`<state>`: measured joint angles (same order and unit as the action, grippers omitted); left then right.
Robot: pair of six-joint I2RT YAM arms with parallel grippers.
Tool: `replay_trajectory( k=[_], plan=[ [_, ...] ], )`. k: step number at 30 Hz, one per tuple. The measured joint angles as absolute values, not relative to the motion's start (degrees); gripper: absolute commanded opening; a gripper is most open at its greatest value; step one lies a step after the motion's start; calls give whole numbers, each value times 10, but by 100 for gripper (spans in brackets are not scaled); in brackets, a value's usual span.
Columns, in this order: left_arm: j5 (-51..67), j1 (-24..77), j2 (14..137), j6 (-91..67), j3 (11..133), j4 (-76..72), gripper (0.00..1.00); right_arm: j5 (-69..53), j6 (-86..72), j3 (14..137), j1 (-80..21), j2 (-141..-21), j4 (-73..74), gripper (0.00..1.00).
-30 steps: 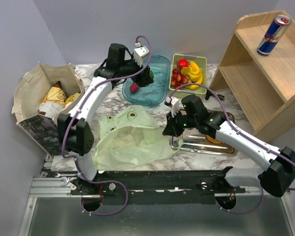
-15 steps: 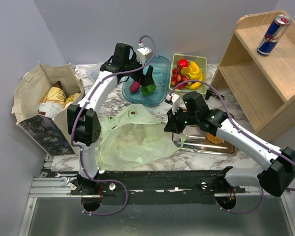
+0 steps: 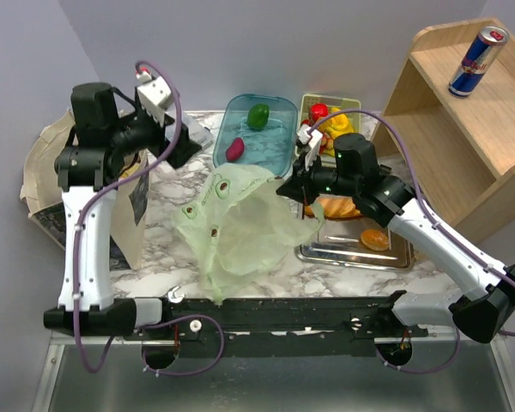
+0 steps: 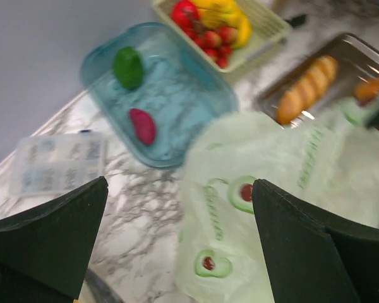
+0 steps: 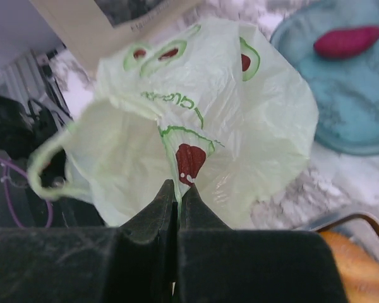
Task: Untie the knot of the grocery bags and take out the mixed food
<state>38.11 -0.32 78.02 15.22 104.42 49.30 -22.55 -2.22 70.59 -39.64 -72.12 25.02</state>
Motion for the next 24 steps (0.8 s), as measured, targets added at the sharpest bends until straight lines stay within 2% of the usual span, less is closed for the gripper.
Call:
replay_trajectory(
  k=[5, 14, 18, 24],
  plan=[
    [484, 40, 691, 236, 933, 525, 99, -280, 15, 751, -396, -721, 217, 1],
    [451, 146, 711, 401, 759, 497, 99, -362, 252, 747, -398, -692, 293, 1],
    [447, 183, 699, 462, 729, 494, 98, -366, 317, 743, -402, -661, 331, 1],
    [440, 219, 639, 525, 728, 447, 98, -378, 332, 717, -406, -646, 348, 1]
  ],
)
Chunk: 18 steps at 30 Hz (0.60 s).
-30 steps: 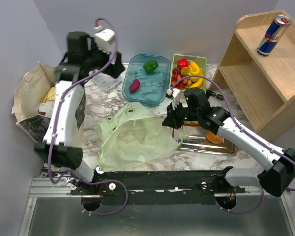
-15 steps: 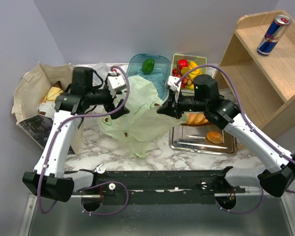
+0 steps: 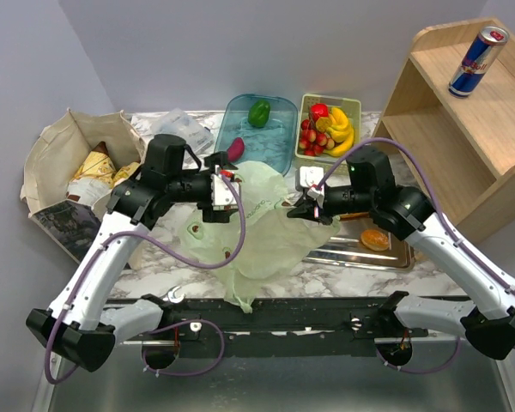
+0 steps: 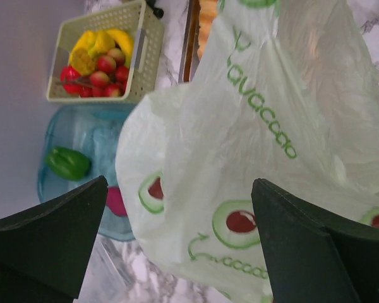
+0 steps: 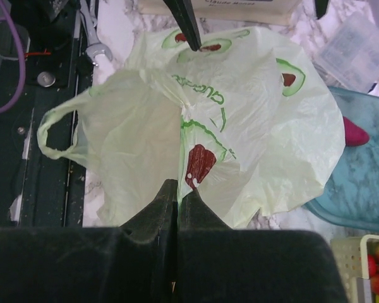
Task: Untie the knot of the grocery bags and take out the mixed food
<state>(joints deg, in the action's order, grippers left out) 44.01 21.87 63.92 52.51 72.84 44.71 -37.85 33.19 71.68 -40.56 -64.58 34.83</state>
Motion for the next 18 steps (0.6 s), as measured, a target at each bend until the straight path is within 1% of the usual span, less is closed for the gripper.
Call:
replay_trajectory(
  k=[3, 5, 6, 7, 9, 10, 11, 12, 13, 14, 15, 18],
  plan=[
    [428, 265, 655, 602, 748, 458, 98, -385, 333, 712, -406, -651, 355, 1],
    [428, 291, 676, 627, 749, 464, 98, -389, 332, 712, -408, -655, 353, 1],
    [427, 305, 692, 633, 748, 465, 91, -390, 331, 712, -409, -657, 352, 1],
    [426, 318, 712, 639, 743, 466, 82, -391, 330, 712, -409, -660, 350, 1],
    [424, 333, 734, 640, 735, 468, 47, -393, 328, 714, -409, -663, 346, 1],
    [422, 340, 743, 631, 730, 473, 24, -393, 325, 716, -409, -665, 344, 6],
    [422, 344, 747, 625, 729, 476, 1, -393, 321, 719, -409, -665, 342, 26],
    [421, 346, 746, 609, 730, 479, 0, -393, 314, 722, -409, -665, 337, 54],
    [421, 346, 744, 601, 734, 482, 0, -393, 305, 725, -409, -665, 332, 75],
    [421, 344, 738, 580, 742, 480, 0, -390, 290, 728, -409, -664, 324, 94],
    [419, 337, 728, 549, 750, 468, 0, -382, 274, 730, -409, -664, 313, 100],
    [401, 300, 696, 477, 772, 410, 0, -337, 225, 740, -409, -664, 283, 100]
  ],
)
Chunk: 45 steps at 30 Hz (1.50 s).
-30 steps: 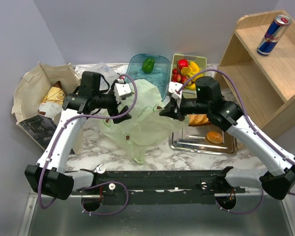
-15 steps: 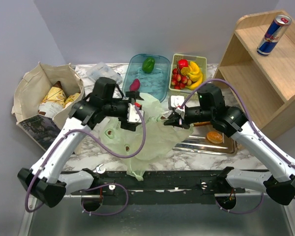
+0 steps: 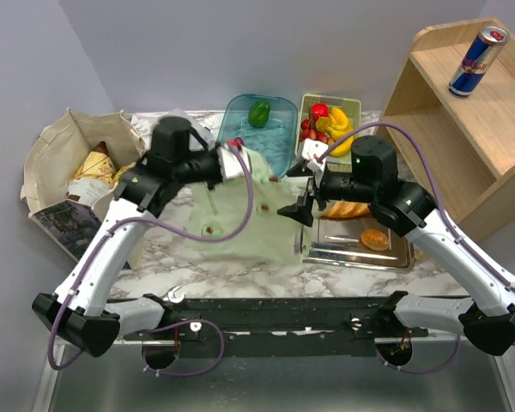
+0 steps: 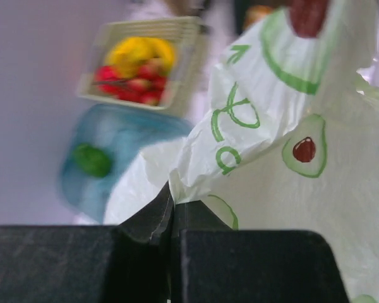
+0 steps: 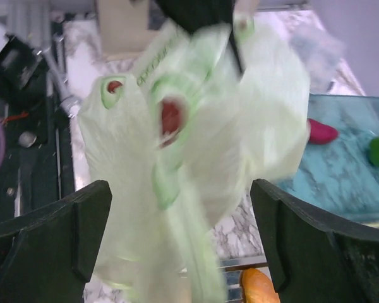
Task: Untie the knot of the grocery bags and take out the mixed food
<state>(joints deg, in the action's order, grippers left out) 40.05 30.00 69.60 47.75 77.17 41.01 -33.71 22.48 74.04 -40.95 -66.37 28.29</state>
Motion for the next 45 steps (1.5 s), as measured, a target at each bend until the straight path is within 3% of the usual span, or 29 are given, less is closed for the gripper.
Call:
replay_trajectory(
  k=[3, 8, 15, 22, 23, 24, 28, 29, 35, 45],
  plan=[
    [361, 228, 705, 406, 858, 346, 0, -280, 177, 756, -408, -664, 256, 100],
    [249, 86, 858, 300, 1120, 201, 0, -222, 107, 782, -393, -668, 206, 100],
    [111, -37, 1008, 270, 1244, 62, 0, -199, 68, 787, -370, -668, 192, 100],
    [47, -109, 1124, 283, 1316, 68, 0, -199, 64, 779, -367, -668, 194, 100],
    [27, -119, 1136, 294, 1308, 69, 5, -200, 64, 778, -367, -669, 194, 100],
    [16, -122, 1139, 299, 1298, 71, 18, -200, 64, 777, -367, -670, 195, 100],
    [-8, -140, 1141, 300, 1244, 107, 93, -200, 64, 777, -367, -680, 197, 100],
    [-3, -143, 1142, 288, 1244, 129, 98, -201, 64, 777, -367, -683, 198, 100],
    [73, -173, 1083, 221, 1220, 236, 98, -205, 60, 762, -367, -686, 198, 100],
    [214, -172, 750, 168, 1066, 396, 98, -211, 47, 756, -367, -690, 199, 100]
  ],
)
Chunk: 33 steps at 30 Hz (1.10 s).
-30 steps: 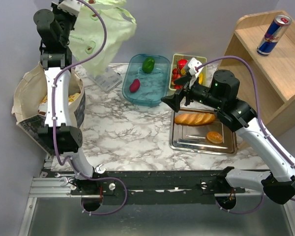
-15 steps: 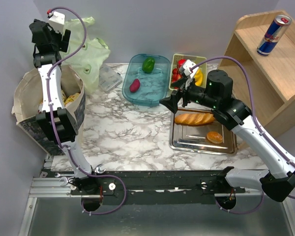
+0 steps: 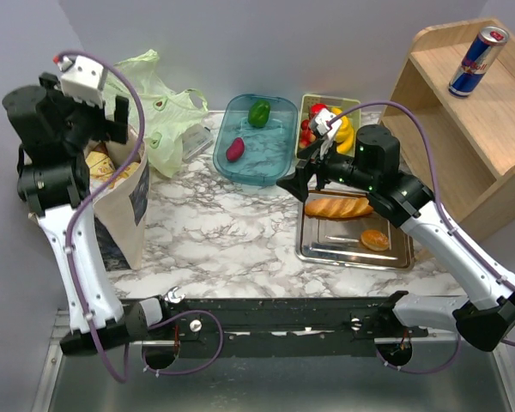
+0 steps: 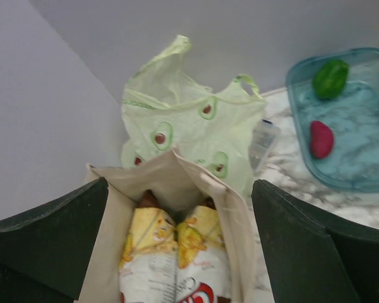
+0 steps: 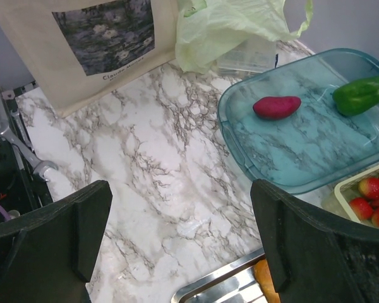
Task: Untie the knot of the grocery bags and take out the mixed food
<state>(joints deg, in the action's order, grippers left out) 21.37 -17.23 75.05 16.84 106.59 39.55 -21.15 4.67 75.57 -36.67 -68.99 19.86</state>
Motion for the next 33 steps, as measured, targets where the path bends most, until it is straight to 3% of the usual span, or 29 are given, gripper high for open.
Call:
replay_trajectory(
  k=[4, 10, 11, 14, 16, 21, 33],
  plan=[
    [247, -164, 663, 164, 962, 443, 99, -220, 43, 756, -367, -696, 198, 100],
    [205, -139, 679, 163, 823, 483, 98, -230, 34, 756, -367, -710, 199, 100],
    [191, -137, 692, 164, 813, 488, 88, -232, 31, 756, -367, -711, 198, 100],
    [158, -138, 724, 170, 799, 497, 26, -236, 27, 756, -367, -711, 198, 100],
    [157, -138, 731, 190, 799, 504, 0, -236, 24, 756, -367, -711, 198, 100],
    [196, -119, 703, 268, 798, 561, 0, -236, 19, 750, -367, -700, 198, 99],
    [328, -33, 502, 601, 709, 833, 1, -252, -5, 740, -366, -695, 191, 98]
  ],
)
